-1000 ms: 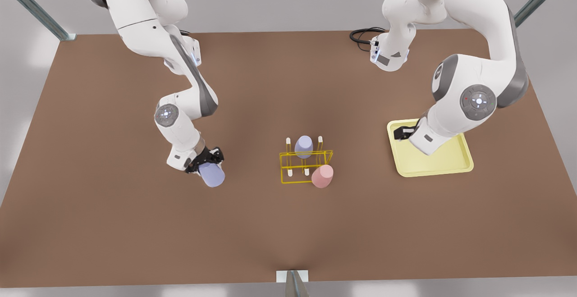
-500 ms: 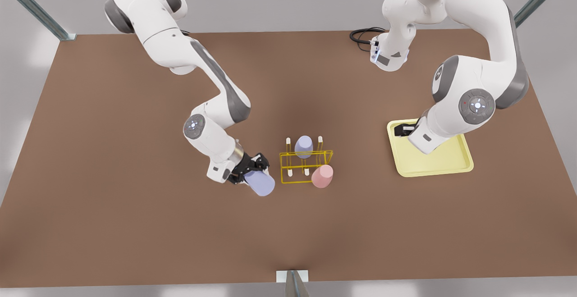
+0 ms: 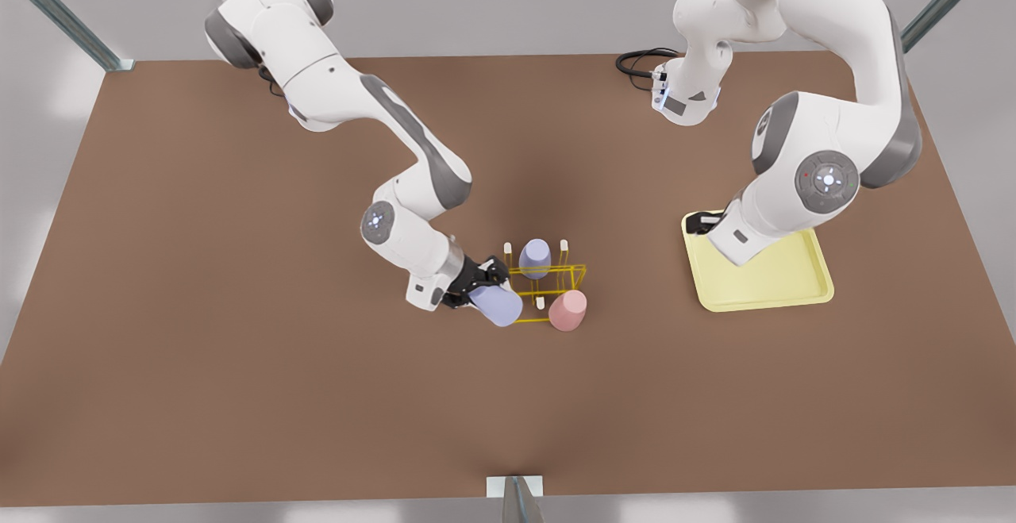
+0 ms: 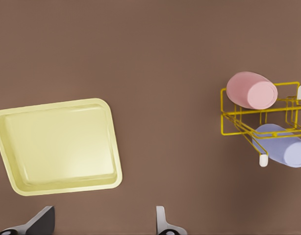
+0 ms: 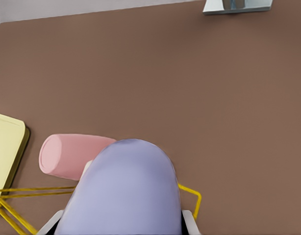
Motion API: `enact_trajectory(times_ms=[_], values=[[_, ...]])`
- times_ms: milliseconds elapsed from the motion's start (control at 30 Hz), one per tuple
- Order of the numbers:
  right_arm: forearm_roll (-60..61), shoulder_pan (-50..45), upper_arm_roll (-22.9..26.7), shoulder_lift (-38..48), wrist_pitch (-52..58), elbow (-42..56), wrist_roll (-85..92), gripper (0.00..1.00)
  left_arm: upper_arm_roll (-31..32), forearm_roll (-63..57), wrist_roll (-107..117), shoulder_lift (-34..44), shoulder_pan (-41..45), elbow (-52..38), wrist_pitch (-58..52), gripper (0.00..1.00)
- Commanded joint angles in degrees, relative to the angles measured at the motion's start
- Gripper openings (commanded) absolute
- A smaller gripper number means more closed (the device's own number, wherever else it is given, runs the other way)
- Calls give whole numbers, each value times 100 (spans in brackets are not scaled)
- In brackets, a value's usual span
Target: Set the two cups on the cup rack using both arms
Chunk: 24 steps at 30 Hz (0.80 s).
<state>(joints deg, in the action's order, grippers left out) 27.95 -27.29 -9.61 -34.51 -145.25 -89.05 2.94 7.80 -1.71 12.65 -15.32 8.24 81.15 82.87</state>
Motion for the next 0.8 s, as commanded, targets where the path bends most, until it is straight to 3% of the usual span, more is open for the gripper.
enact_trajectory(times_ms=[0, 467, 500, 533, 767], values=[[8, -13, -6, -12, -118, 28, -12, 84, 20, -13, 80, 3, 2, -3, -34, 100], [-1, -13, -103, -372, -74, 405, -4, 84, 29, -13, 89, -6, 2, -11, -69, 100], [-1, -13, -103, -390, -39, 441, -12, 86, 29, -5, 63, -23, -24, -11, -43, 100], [8, -13, -103, -390, -30, 441, -21, 100, 29, -13, 71, -32, -24, -11, -25, 100], [-9, -4, -111, -434, -12, 608, -4, 100, 160, 198, 229, 12, 160, -512, -113, 100]])
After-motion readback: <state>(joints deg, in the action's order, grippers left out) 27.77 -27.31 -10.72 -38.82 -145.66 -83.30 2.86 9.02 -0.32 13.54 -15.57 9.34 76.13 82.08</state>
